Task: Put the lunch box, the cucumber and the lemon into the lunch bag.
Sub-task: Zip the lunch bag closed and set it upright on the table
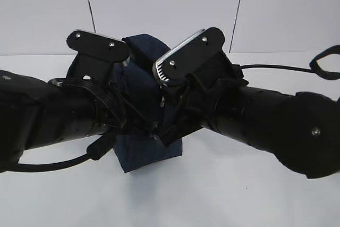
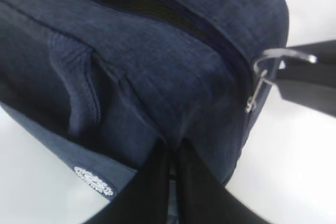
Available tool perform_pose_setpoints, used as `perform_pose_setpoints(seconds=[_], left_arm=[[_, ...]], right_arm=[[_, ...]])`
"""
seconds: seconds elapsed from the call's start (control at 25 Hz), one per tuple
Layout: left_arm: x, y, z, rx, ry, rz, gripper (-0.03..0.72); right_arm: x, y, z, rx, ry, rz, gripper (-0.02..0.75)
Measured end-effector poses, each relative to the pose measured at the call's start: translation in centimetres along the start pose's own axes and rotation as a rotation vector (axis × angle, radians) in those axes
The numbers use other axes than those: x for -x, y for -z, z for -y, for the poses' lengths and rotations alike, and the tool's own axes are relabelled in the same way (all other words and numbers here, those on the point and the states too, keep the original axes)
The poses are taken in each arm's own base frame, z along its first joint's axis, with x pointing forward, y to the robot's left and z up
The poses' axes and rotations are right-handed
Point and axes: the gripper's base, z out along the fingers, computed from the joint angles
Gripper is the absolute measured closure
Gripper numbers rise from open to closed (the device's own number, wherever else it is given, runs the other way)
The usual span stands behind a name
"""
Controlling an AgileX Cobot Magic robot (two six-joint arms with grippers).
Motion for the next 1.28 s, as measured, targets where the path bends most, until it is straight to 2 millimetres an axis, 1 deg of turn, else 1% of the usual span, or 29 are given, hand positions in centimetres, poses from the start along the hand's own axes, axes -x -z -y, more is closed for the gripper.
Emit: perform_pose_setpoints(seconds=[0.16,0.4,0.72,1.04,1.28], left_arm=[[0.0,0.0,-0.2,0.013,0.007,0.0,0.695],[0.0,0.0,-0.2,0.017,0.012,-0.002,0.695],[0.0,0.0,-0.2,0.011,0.014,-0.003,0.695],[-0.2,-0.1,-0.2,0.011,0.012,-0.009,0.695],[-0.7,-0.1,-0.5,0.034,0.005,-0.019,0.695]], right_arm=[[0.8,-0.1,0.1,-0.003,-0.022,0.017,0.73],[1.5,-0.2,0.2,0.001,-0.037,0.027,0.73],[3.0,-0.3,0.3,0.005,-0.061,0.06,0.73],[3.0,-0.4,0.6,0.015,-0.078,0.038,0.73],[2.9,-0.4,0.5,0.039,-0.033,0.014,0.73]])
